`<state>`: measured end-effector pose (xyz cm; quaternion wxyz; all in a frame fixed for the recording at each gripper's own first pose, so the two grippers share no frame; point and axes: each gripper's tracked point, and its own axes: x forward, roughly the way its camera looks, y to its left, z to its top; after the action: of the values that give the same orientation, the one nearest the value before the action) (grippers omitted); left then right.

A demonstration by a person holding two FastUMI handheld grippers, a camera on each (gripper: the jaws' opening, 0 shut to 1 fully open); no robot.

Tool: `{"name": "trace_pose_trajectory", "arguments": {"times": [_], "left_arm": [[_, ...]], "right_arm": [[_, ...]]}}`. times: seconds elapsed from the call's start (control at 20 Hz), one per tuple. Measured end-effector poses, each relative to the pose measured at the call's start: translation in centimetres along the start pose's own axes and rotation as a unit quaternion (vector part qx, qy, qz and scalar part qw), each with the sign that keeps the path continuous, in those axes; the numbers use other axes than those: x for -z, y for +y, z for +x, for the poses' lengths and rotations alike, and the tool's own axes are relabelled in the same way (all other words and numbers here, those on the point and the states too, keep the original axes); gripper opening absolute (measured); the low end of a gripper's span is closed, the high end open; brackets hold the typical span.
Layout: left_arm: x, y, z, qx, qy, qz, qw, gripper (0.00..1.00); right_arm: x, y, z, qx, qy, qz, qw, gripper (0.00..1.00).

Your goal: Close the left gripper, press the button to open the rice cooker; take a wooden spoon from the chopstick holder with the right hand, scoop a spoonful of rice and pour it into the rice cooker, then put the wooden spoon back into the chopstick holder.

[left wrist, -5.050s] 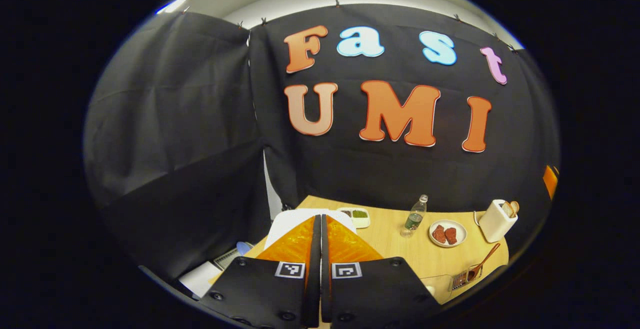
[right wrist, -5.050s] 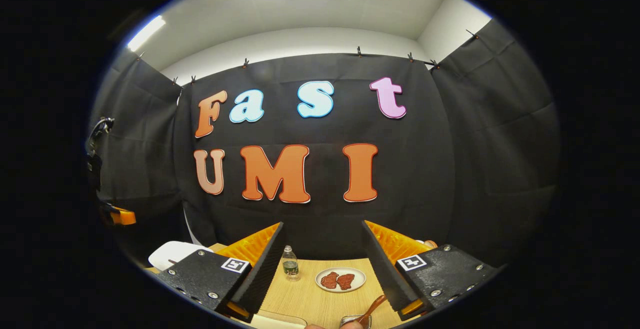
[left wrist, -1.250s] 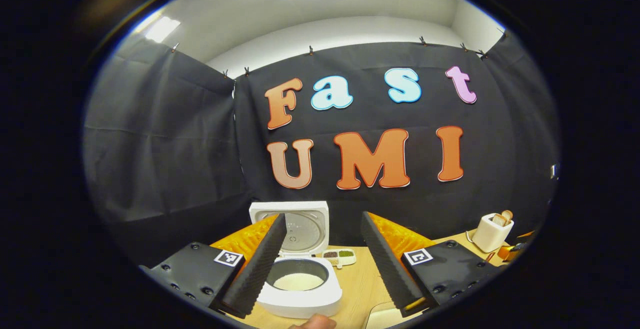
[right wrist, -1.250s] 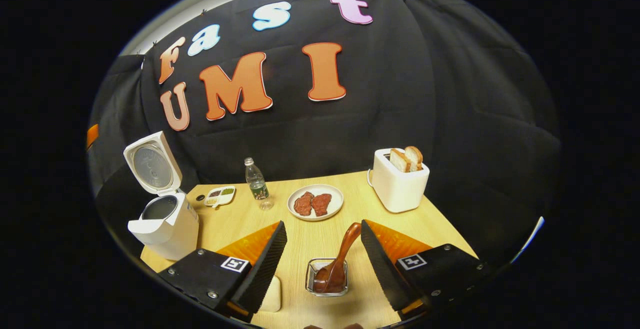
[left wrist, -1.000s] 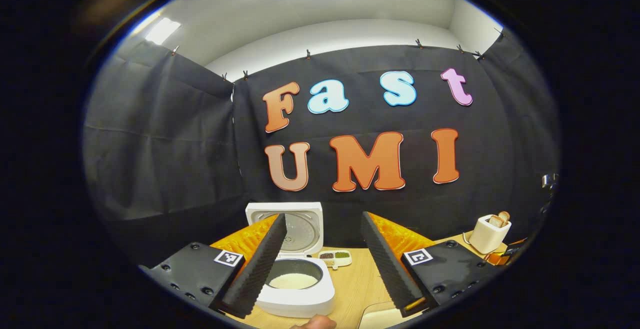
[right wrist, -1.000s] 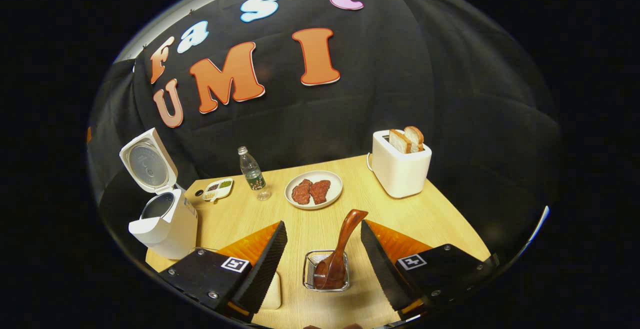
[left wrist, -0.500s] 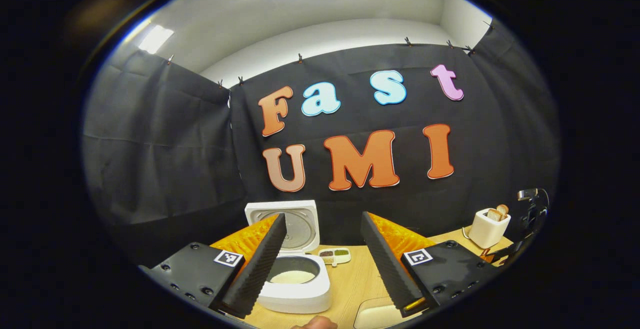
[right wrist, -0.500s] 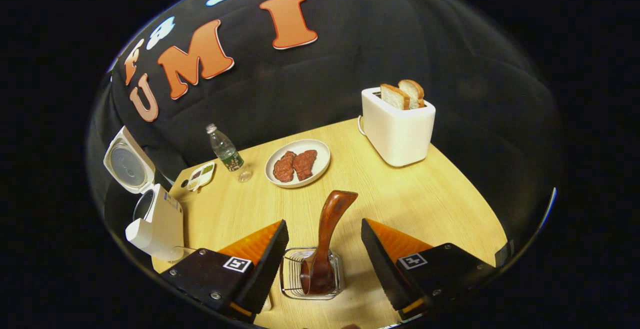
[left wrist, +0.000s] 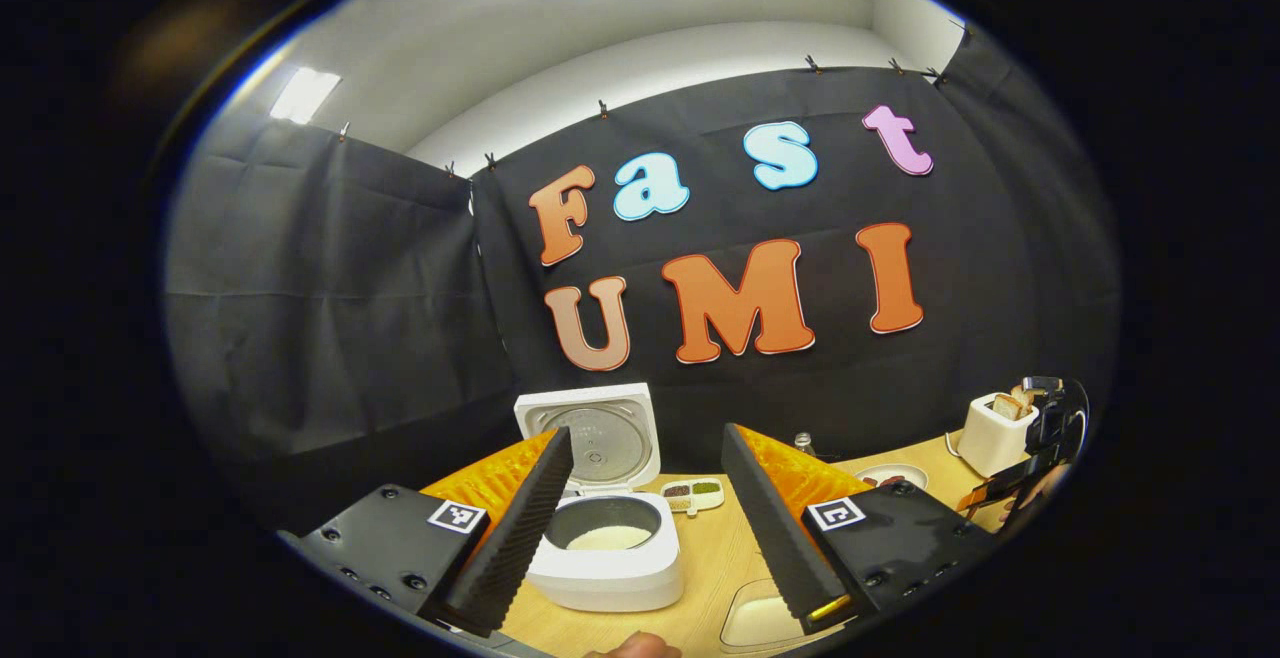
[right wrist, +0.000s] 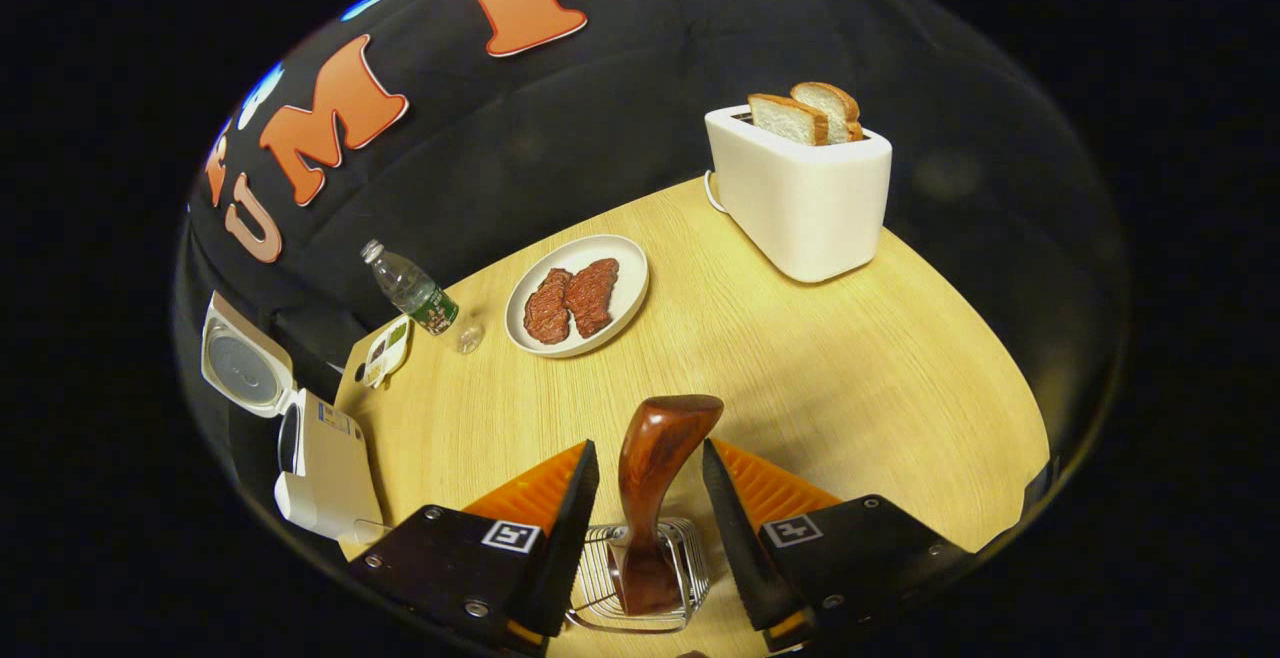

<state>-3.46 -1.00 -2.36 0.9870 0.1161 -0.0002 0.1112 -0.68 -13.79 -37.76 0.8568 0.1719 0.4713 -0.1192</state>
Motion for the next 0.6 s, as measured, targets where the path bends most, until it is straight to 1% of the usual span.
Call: {"name": "trace_pose_trajectory", "arguments": {"times": [0.05, 0.1, 0.15, 0.2, 0.25, 0.3, 0.35, 0.45, 0.6], "left_arm": [[0.1, 0.1, 0.0, -0.001, 0.001, 0.000, 1.000, 0.96], [0.1, 0.0, 0.0, -0.002, 0.003, 0.000, 1.000, 0.96], [0.2, -0.1, -0.1, -0.002, 0.004, 0.000, 1.000, 0.96], [0.2, 0.0, -0.1, -0.002, 0.004, -0.002, 1.000, 0.96], [0.2, -0.1, -0.2, -0.001, 0.004, -0.002, 1.000, 0.96], [0.2, -0.1, -0.2, 0.000, 0.004, -0.002, 1.000, 0.96], [0.3, 0.0, -0.1, 0.000, 0.004, -0.001, 1.000, 0.96], [0.6, 0.1, 0.0, 0.001, 0.005, -0.001, 1.000, 0.96], [1.0, -0.1, 0.3, 0.008, 0.005, 0.001, 1.000, 0.96]], "right_arm": [[0.2, 0.0, 0.1, 0.001, 0.004, 0.004, 1.000, 0.64], [0.2, -0.2, 0.4, 0.007, 0.006, 0.006, 1.000, 0.57], [0.4, -0.4, 0.5, 0.016, 0.007, 0.008, 1.000, 0.53], [0.5, -0.6, 0.5, 0.018, 0.010, 0.010, 1.000, 0.45], [0.5, -0.5, 0.4, 0.015, 0.010, 0.018, 1.000, 0.46], [0.5, -0.3, 0.0, 0.010, 0.009, 0.028, 1.000, 0.30], [0.5, -0.2, -0.5, 0.004, 0.008, 0.038, 0.999, 0.26], [0.6, 0.3, -1.4, -0.014, -0.006, 0.060, 0.998, 0.24], [1.2, -0.2, -2.7, -0.022, -0.037, 0.081, 0.996, 0.24]]}}
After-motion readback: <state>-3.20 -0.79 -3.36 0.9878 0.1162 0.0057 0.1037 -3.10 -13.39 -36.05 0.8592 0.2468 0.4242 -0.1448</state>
